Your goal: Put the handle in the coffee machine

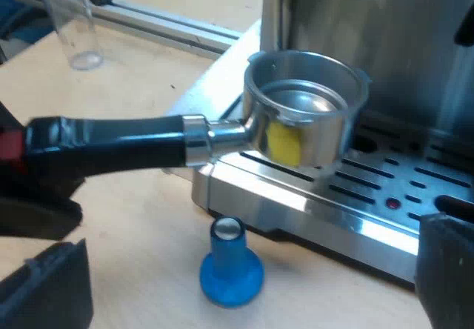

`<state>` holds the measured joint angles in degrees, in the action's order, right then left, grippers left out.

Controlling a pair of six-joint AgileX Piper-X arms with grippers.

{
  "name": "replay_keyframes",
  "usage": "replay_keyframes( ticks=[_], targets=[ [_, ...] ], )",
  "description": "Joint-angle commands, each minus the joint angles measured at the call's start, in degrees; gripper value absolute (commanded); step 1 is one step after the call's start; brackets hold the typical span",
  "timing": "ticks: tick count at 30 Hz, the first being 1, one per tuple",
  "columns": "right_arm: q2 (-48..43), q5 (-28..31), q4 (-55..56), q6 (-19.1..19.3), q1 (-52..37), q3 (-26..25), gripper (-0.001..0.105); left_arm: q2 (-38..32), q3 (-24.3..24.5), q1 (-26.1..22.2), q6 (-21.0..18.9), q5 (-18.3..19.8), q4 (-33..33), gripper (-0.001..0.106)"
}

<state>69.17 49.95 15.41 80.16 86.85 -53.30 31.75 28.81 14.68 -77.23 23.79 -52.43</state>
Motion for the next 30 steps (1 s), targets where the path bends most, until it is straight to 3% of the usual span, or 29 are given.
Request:
replay_keyframes(
  ticks=[1, 8, 15, 30],
  targets=[
    [1.1, -0.1, -2.6, 0.7, 0.1, -0.3, 0.089, -0.8, 1.1, 0.0, 0.2, 1.7, 2.2, 0.000],
    [5.1, 0.8, -10.3, 1.1, 0.1, -0.3, 0.089, -0.8, 1.1, 0.0, 0.2, 1.7, 2.2, 0.000],
    [6.7, 8.4, -13.1, 1.1, 0.1, -0.3, 0.089, -0.8, 1.1, 0.0, 0.2, 1.7, 2.2, 0.000],
    [7.6, 9.7, -14.0, 1.1, 0.0, -0.3, 0.089, -0.6, 0.6, 0.0, 0.6, 1.8, 2.2, 0.000]
  ],
)
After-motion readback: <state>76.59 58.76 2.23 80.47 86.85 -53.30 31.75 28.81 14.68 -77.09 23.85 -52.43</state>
